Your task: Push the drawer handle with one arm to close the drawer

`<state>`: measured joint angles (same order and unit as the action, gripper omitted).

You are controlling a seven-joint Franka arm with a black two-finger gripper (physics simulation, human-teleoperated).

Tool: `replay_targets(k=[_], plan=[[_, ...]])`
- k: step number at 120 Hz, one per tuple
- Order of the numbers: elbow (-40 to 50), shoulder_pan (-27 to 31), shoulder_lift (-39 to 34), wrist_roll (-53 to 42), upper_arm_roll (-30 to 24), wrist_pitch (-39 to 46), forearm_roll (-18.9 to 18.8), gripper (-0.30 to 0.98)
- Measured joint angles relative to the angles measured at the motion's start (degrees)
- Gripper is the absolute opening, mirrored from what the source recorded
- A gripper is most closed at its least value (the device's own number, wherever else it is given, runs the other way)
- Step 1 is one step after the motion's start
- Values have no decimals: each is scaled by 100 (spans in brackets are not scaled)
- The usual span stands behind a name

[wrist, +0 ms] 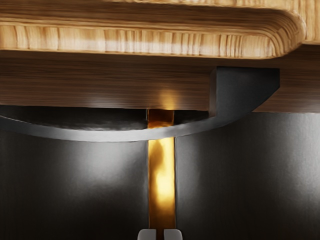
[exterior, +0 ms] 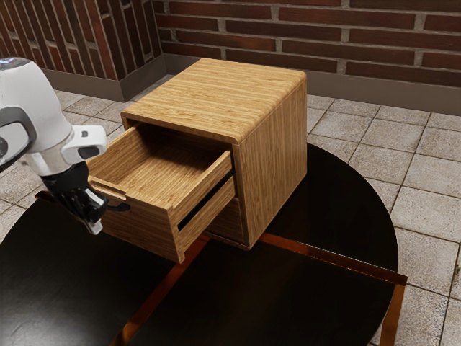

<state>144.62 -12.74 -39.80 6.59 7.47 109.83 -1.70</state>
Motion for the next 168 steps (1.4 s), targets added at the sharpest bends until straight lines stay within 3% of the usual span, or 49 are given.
replay_targets(k=[70, 168], plan=[[-493, -25, 892, 19, 112, 628, -177, -10], [-2240, -86, 2837, -1, 214, 966, -180, -10]])
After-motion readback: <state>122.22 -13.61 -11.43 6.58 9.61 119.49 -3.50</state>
